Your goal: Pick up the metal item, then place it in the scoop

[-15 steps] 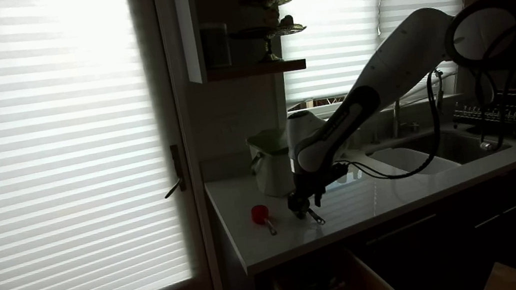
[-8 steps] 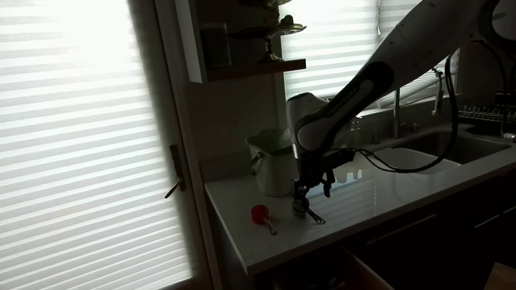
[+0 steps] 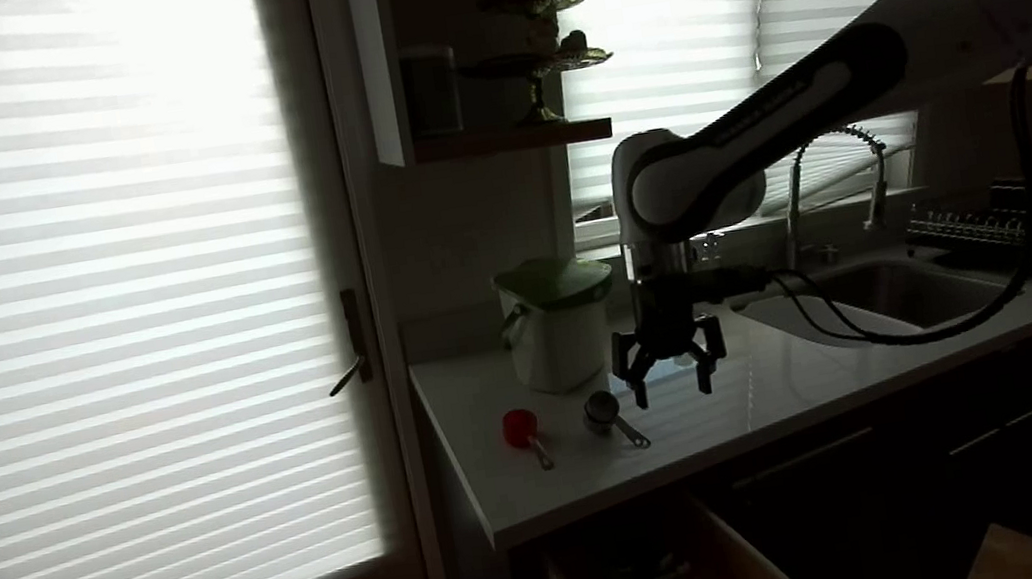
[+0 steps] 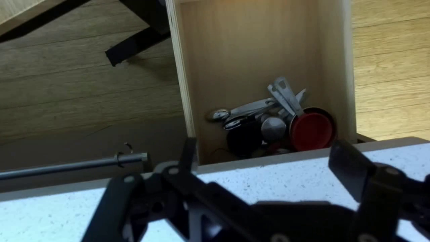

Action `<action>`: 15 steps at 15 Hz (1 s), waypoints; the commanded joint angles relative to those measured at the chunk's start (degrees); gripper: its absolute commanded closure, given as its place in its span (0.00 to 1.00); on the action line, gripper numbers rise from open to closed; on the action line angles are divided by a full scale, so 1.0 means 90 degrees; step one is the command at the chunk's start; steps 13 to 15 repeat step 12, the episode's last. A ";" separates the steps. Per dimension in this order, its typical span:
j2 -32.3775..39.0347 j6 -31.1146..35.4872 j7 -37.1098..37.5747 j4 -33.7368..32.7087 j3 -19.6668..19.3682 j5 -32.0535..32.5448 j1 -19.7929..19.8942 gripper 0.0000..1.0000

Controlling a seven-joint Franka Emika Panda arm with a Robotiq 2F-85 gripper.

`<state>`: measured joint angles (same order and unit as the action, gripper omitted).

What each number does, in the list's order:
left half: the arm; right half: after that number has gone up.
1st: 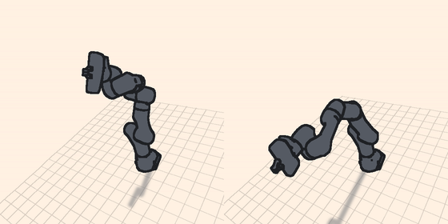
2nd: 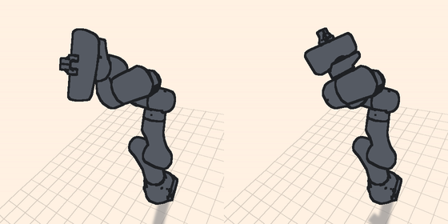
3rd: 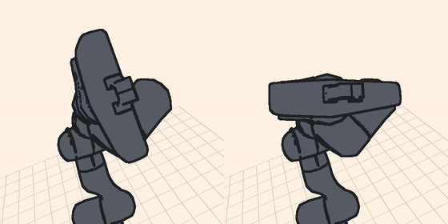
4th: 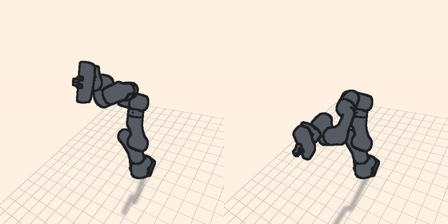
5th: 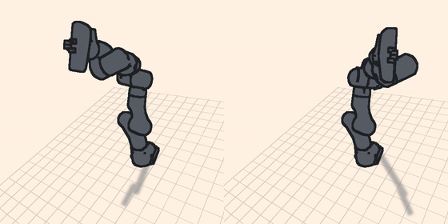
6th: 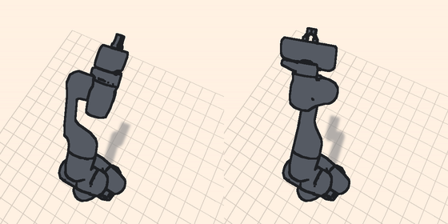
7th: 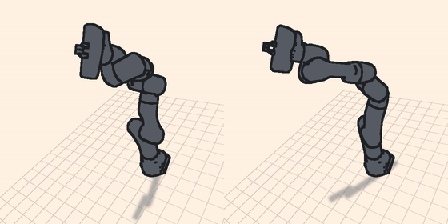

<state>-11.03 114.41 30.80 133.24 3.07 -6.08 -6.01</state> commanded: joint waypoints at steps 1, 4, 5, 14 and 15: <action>-0.1326 0.0529 0.0160 0.1167 0.0246 -0.0317 0.0103 0.00; -0.0824 0.0197 0.0029 0.0592 0.0328 -0.0188 0.0208 0.00; -0.0812 0.0197 0.0031 0.0575 0.0336 -0.0185 0.0219 0.00; -0.0617 0.0199 0.0033 0.0500 0.0322 -0.0175 0.0245 0.00; -0.0617 0.0199 0.0033 0.0500 0.0322 -0.0175 0.0245 0.00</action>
